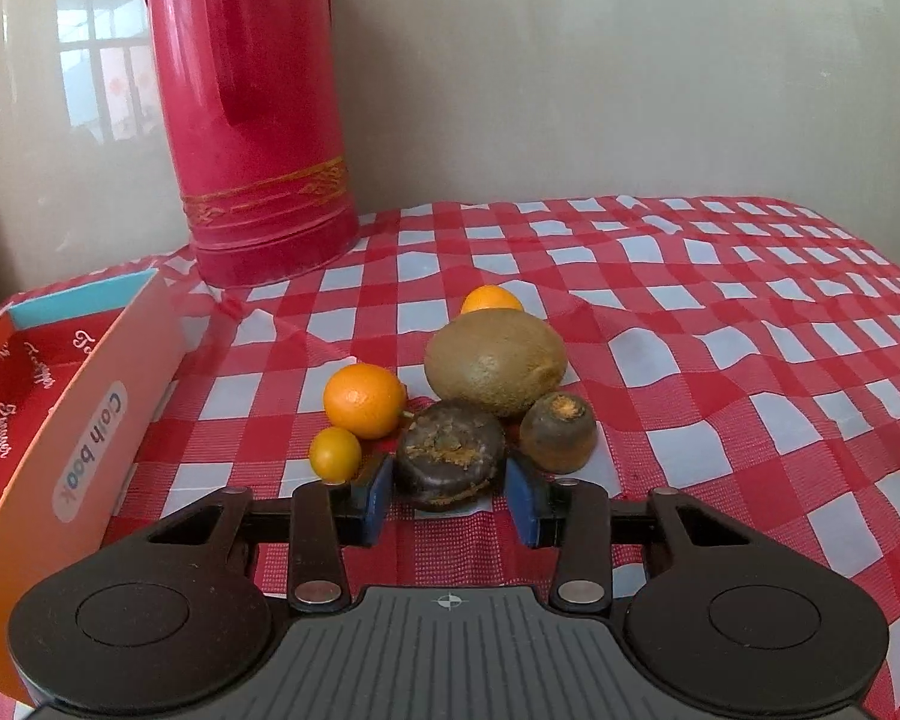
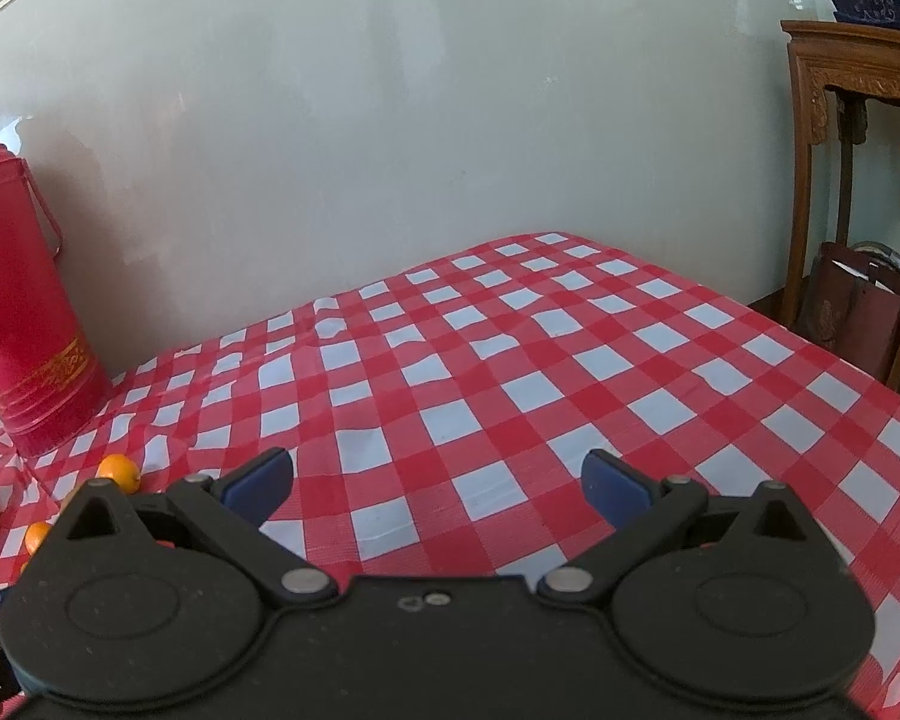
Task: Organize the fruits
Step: 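Close the left tool fingers on the dark brown fruit, then carry the dark brown fruit with the left tool into the box and open, then grasp the small brown fruit with the right tool while the left tool withdraws from the box, then carry the small brown fruit with the right tool into the box and open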
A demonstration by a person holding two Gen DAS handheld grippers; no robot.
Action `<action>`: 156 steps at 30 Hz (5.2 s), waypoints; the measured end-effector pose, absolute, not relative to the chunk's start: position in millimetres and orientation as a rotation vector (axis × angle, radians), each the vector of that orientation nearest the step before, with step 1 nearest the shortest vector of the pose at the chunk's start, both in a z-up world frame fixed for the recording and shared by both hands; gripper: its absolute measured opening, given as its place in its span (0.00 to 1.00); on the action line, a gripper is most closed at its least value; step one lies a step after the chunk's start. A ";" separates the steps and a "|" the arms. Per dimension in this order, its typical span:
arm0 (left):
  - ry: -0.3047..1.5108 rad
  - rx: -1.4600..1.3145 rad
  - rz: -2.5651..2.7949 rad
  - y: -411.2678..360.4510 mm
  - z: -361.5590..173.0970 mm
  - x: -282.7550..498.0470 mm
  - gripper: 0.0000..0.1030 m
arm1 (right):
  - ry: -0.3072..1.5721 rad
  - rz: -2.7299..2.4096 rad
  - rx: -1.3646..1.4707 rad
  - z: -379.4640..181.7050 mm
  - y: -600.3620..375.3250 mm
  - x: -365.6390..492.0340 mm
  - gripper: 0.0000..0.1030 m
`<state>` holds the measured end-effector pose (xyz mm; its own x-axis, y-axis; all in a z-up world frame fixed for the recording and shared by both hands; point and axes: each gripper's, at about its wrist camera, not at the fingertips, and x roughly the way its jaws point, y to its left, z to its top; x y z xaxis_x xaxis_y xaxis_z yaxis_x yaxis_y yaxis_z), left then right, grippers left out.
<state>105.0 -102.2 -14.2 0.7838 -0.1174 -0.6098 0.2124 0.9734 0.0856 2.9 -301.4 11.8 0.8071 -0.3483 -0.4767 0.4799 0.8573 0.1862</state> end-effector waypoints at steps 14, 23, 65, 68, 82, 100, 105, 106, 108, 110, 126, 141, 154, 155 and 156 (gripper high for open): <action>0.565 0.107 -0.154 -75.0 5.9 89.1 0.39 | 0.438 -0.458 0.296 13.5 -294.4 5.7 0.94; 0.498 0.091 -0.075 -44.1 21.7 78.9 0.39 | 0.414 -0.550 0.231 15.0 -281.0 8.0 0.95; 0.550 -0.169 0.399 116.8 26.1 70.4 0.51 | 0.483 -0.220 0.118 4.4 -194.3 47.9 0.94; 0.516 -0.155 0.449 123.7 29.9 62.9 0.82 | 0.498 -0.175 0.098 2.3 -187.7 52.7 0.90; 0.466 -0.199 0.606 184.5 36.2 34.2 1.00 | 0.602 -0.039 0.168 -10.0 -175.2 80.7 0.59; 0.442 -0.351 0.787 255.0 28.2 4.4 1.00 | 0.640 -0.054 0.108 -21.4 -157.1 101.1 0.21; 0.443 -0.371 0.805 261.8 27.3 0.9 1.00 | 0.628 -0.052 0.110 -19.5 -158.1 100.3 0.20; 0.443 -0.373 0.810 262.5 27.1 0.7 1.00 | 0.623 -0.052 0.110 -18.9 -157.9 99.8 0.20; 0.444 -0.375 0.820 263.5 26.6 -0.1 1.00 | 0.618 -0.051 0.111 -17.8 -158.0 98.8 0.20; 0.446 -0.376 0.830 264.9 26.2 -0.9 1.00 | 0.612 -0.052 0.119 -16.9 -159.3 97.0 0.20; 0.442 -0.436 0.905 281.2 20.4 -22.6 1.00 | 0.458 0.138 0.169 10.2 -129.9 69.6 0.20; 0.460 -0.421 0.893 283.8 16.8 -24.6 1.00 | 0.443 0.517 0.089 27.5 -15.9 64.3 0.20; 0.459 -0.399 0.899 286.7 18.2 -27.5 1.00 | 0.527 0.516 0.071 8.9 22.6 71.0 0.30; 0.458 -0.401 0.900 287.2 18.2 -27.7 1.00 | 0.523 0.517 0.083 9.4 20.8 70.9 0.34; 0.458 -0.403 0.900 287.5 18.1 -27.7 1.00 | 0.520 0.520 0.100 9.8 18.7 71.3 0.36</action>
